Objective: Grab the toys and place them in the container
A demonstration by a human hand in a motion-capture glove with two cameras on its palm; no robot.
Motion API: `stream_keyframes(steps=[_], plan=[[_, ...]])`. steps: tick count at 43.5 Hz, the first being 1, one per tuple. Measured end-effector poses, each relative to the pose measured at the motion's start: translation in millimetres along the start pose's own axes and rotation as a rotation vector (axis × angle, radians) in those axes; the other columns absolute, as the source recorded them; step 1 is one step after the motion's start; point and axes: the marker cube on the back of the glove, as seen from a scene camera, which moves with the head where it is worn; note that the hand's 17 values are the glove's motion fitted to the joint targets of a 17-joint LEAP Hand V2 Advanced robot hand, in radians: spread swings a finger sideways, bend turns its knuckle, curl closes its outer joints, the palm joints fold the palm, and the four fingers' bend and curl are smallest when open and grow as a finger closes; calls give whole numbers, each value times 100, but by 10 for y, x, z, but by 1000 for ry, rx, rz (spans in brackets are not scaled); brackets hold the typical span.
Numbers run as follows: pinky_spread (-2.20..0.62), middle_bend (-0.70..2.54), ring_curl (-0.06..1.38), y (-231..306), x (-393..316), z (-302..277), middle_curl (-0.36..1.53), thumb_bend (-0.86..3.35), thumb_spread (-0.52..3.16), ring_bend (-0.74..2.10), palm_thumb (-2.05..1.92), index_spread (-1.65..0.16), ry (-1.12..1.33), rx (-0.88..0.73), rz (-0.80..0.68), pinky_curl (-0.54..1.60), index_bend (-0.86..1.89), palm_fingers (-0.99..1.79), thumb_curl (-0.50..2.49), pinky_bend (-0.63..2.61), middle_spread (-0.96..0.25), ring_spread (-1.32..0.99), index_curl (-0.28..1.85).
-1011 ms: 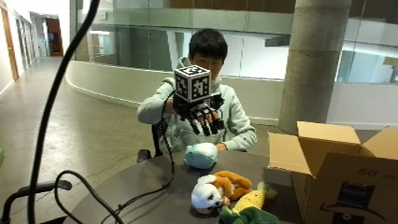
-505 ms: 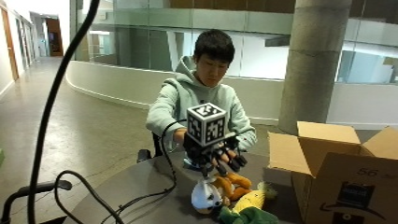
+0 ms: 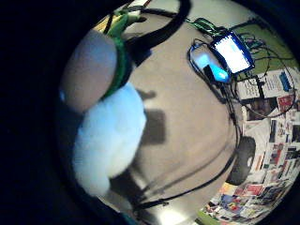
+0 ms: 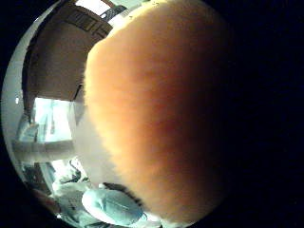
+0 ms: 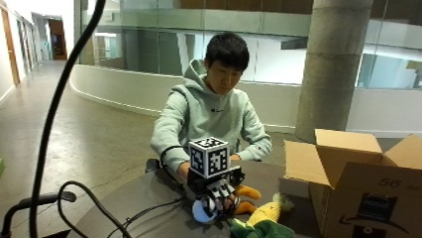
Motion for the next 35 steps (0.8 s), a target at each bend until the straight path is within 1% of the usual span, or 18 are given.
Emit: stream_keyframes(steps=[1, 3, 4, 6, 7, 11, 18, 23, 27, 30, 35], plan=[[-8, 80, 20, 13, -8, -1, 46, 26, 105, 58, 57, -22, -11, 11, -6, 21, 58, 108, 44, 30, -13, -26, 41], [-12, 86, 23, 47, -26, -5, 49, 25, 98, 63, 59, -20, -36, 30, -13, 23, 63, 116, 47, 30, -13, -29, 44], [-15, 90, 26, 63, -33, -9, 50, 24, 94, 67, 59, -19, -48, 38, -14, 24, 66, 125, 48, 32, -12, -30, 46], [-19, 94, 29, 90, -39, -21, 52, 23, 88, 74, 60, -17, -64, 46, -13, 26, 71, 128, 50, 34, -11, -31, 49], [-21, 97, 31, 101, -38, -29, 54, 22, 85, 80, 59, -16, -70, 45, -11, 27, 74, 135, 52, 36, -10, -31, 51], [-27, 102, 38, 166, -32, -83, 56, 19, 72, 96, 58, -14, -93, -12, 12, 32, 81, 141, 55, 45, -9, -31, 55], [-33, 113, 45, 375, -84, -327, 61, 14, 56, 109, 54, -13, -134, -175, 52, 40, 90, 132, 61, 64, -9, -28, 60], [-34, 118, 49, 476, -224, -745, 64, 11, 50, 116, 53, -12, -106, -213, 29, 44, 95, 127, 64, 72, -9, -27, 63], [-35, 123, 51, 459, -386, -1236, 66, 10, 46, 120, 53, -12, -97, -214, -17, 46, 97, 123, 67, 75, -9, -26, 65], [-35, 125, 52, 393, -554, -1641, 66, 9, 43, 123, 53, -12, -102, -182, -49, 48, 99, 122, 69, 78, -9, -26, 67], [-36, 128, 54, 193, -886, -2154, 68, 8, 39, 126, 53, -11, -150, -82, -85, 50, 102, 119, 72, 80, -9, -25, 69]])
